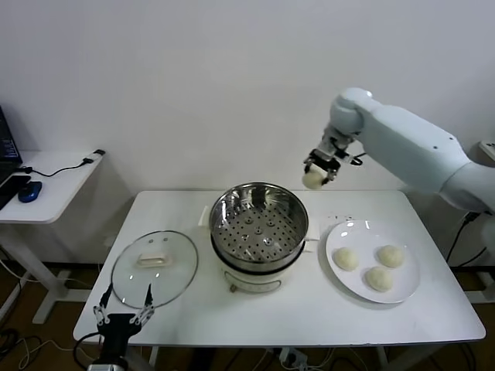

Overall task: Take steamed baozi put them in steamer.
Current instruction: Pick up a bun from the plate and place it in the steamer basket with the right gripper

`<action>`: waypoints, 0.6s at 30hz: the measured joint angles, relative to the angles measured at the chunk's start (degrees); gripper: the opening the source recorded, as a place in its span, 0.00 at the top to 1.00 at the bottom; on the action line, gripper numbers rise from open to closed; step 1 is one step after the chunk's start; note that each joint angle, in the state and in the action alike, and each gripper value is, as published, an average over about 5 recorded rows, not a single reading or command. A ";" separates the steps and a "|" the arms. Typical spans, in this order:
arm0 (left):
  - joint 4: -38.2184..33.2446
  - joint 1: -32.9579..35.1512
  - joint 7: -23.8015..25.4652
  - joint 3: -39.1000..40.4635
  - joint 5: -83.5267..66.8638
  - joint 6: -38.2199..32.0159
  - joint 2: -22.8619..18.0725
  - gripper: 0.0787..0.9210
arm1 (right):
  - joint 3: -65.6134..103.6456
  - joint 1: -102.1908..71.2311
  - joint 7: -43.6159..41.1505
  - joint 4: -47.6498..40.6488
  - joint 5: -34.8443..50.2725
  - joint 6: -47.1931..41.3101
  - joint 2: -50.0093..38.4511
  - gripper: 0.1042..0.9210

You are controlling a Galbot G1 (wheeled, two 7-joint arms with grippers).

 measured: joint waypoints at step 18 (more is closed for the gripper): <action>-0.77 1.26 -0.07 -0.81 -0.06 -0.54 -0.23 0.12 | 4.52 -11.56 5.34 -1.40 -22.87 10.49 11.15 0.38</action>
